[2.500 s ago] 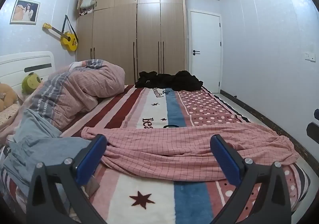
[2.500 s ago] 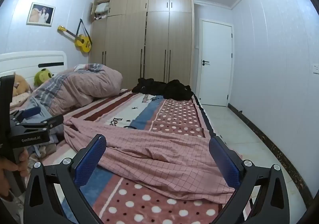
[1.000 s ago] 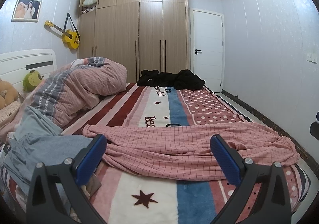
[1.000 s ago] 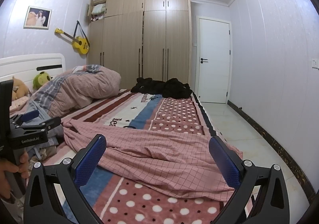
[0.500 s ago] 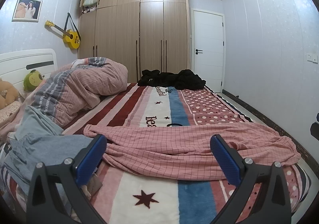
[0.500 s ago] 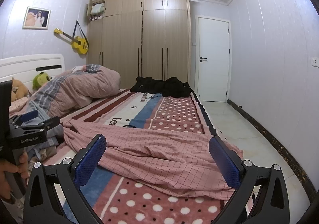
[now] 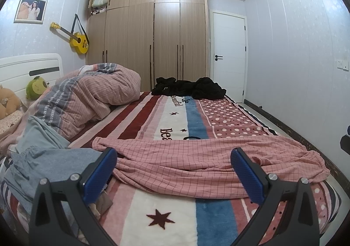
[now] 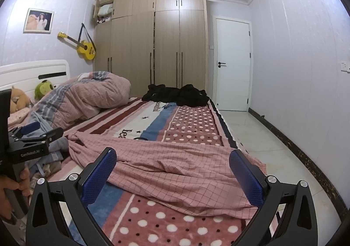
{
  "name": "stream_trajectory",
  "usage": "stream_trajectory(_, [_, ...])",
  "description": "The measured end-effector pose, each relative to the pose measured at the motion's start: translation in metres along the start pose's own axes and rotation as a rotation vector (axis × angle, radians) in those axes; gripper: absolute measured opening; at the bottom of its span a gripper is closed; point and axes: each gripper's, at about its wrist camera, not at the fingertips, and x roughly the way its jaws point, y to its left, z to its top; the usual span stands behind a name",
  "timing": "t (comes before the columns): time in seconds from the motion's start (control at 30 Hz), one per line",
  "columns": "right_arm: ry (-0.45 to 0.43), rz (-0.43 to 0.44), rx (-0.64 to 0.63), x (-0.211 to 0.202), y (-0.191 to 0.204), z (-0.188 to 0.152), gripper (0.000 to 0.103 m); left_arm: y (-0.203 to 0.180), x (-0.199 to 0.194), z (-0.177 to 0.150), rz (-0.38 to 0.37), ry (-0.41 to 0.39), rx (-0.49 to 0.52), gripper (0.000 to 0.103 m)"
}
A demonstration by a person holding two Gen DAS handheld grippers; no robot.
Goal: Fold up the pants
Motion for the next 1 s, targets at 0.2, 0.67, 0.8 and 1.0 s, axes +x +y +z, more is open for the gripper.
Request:
stream_trajectory(0.2, [0.005, 0.006, 0.015, 0.0, -0.001, 0.0, 0.103, 0.0, 0.0, 0.0, -0.003, -0.002, -0.004, 0.102])
stream_trajectory(0.67, [0.081, -0.037, 0.092, 0.029, -0.016, -0.026, 0.103, 0.0, 0.021, -0.007, -0.042, 0.061, -0.003, 0.102])
stream_trajectory(0.8, [0.113, -0.102, 0.133, 0.041, -0.038, -0.045, 0.103, 0.006, 0.044, -0.021, -0.128, 0.14, -0.04, 0.102])
stream_trajectory(1.0, [0.288, -0.058, 0.253, 0.07, -0.08, -0.083, 0.103, 0.022, 0.097, -0.058, -0.177, 0.344, -0.197, 0.102])
